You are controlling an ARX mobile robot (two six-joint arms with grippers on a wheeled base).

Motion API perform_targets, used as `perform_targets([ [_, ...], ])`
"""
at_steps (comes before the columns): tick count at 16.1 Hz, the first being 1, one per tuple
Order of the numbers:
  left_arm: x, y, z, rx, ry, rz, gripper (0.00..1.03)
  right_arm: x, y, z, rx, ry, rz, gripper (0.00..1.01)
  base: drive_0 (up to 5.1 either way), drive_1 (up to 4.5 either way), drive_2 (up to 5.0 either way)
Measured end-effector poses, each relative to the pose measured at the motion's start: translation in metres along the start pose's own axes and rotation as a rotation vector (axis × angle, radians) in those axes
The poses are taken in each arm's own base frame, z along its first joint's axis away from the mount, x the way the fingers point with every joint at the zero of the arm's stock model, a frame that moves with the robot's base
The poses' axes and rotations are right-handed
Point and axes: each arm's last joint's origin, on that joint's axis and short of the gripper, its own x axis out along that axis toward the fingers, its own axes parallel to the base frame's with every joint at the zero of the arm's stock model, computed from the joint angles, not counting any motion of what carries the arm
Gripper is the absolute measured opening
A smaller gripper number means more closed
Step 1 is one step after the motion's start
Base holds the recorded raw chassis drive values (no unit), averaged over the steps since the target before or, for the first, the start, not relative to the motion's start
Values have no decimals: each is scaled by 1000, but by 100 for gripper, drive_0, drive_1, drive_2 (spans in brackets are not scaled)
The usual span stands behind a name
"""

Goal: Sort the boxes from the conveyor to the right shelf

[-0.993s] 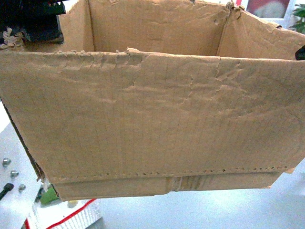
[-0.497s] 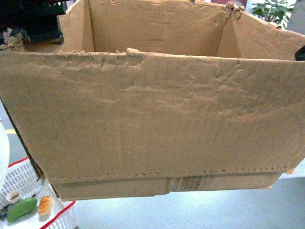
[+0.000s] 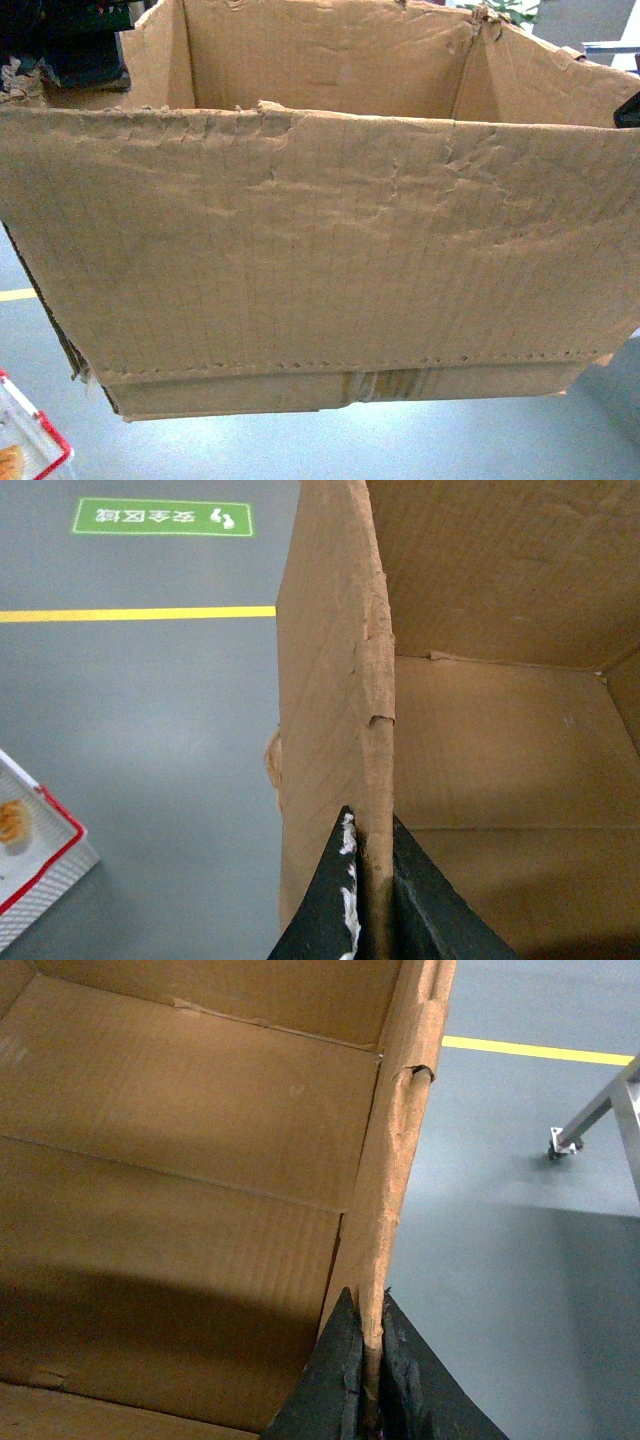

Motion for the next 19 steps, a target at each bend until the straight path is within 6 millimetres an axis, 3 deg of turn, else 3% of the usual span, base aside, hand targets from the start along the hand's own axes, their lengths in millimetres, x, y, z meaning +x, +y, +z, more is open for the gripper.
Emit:
perform_targets([
  [7, -1, -3, -1, 5, 4, -15, 2, 0, -4, -1, 8, 6, -14, 2, 321, -266, -520],
  [19, 0, -1, -1, 2, 2, -7, 2, 0, -3, 0, 5, 1, -7, 2, -87, -87, -87],
])
